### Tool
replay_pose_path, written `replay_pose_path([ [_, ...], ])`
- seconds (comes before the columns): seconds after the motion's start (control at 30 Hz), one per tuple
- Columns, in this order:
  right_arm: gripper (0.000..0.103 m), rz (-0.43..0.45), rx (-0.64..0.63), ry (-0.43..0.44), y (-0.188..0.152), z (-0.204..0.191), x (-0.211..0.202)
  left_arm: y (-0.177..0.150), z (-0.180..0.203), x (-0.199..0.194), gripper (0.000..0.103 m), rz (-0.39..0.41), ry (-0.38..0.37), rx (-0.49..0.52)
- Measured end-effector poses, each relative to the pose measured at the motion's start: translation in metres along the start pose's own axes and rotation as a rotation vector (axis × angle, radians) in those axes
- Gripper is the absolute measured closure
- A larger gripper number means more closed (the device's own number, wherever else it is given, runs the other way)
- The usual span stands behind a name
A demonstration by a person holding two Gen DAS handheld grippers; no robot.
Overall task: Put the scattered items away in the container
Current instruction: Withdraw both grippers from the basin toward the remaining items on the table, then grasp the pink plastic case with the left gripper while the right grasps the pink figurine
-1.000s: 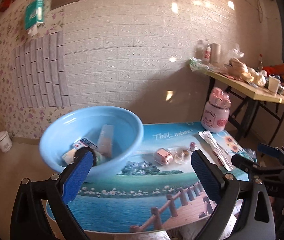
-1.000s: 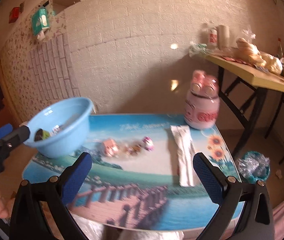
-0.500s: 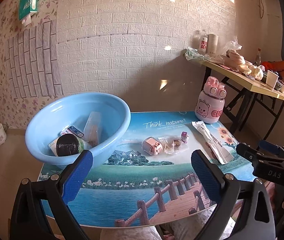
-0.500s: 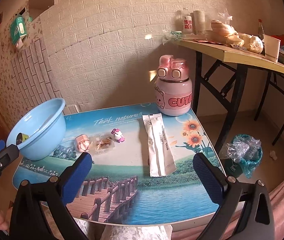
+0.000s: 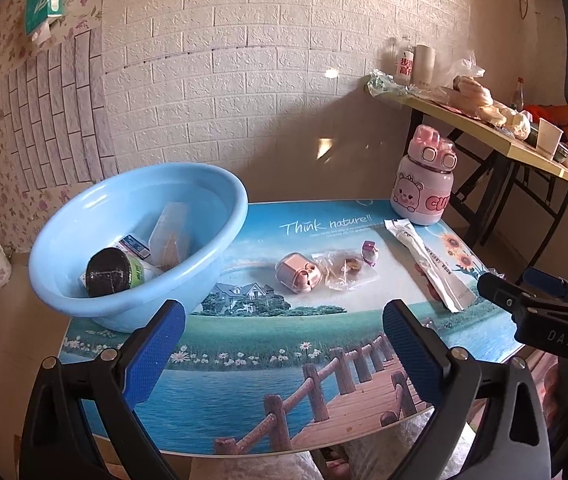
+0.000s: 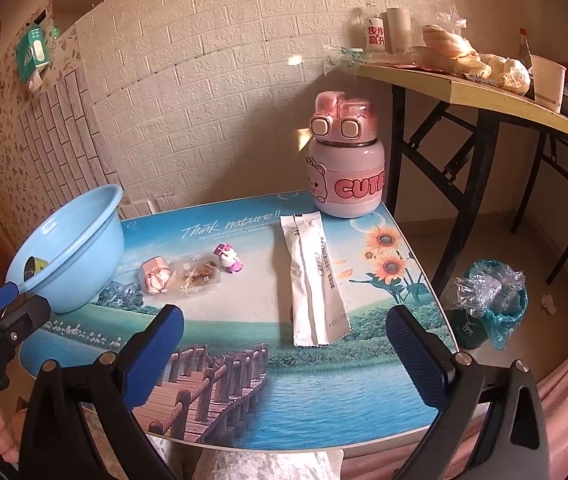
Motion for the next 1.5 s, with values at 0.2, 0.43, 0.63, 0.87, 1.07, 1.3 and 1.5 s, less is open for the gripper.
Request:
replay_pose_path([
  [0.2,0.001,-0.022,0.012,0.000,-0.001,0.009,0.014,-0.006,0.009,0.019,0.002,-0.021,-0.015,-0.021],
  [0.43,0.001,-0.038,0.008,0.003,0.000,0.017,0.028,-0.006,0.026,0.046,0.002,-0.048,-0.008,0.005],
  [0.63,0.009,-0.011,-0.036,0.039,0.015,0.015,0.035,0.003,0.023,0.074,0.003,-0.082,0.026,-0.048],
  [0.87,0.018,0.000,-0.143,0.089,0.033,-0.006,0.046,0.018,0.016,0.101,0.003,-0.101,0.063,-0.086],
  [1.07,0.027,-0.018,-0.200,0.119,0.044,-0.022,0.063,0.029,0.010,0.121,0.004,-0.132,0.065,-0.138],
  [1.3,0.030,-0.050,-0.257,0.133,0.056,-0.042,0.086,0.032,0.012,0.143,0.013,-0.176,0.098,-0.129],
  [1.5,0.030,-0.081,-0.284,0.121,0.062,-0.047,0.103,0.036,0.005,0.152,0.015,-0.182,0.084,-0.169],
])
Point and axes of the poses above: each gripper's, at about its wrist camera, not at the fingertips, and x roughly the way its jaws point, z to its right, y to its top, the point moved 7 cm from there along x, roughly the way its jaws point, and after that the axes turned 11 degrees about -z, right-handed, at the moved point
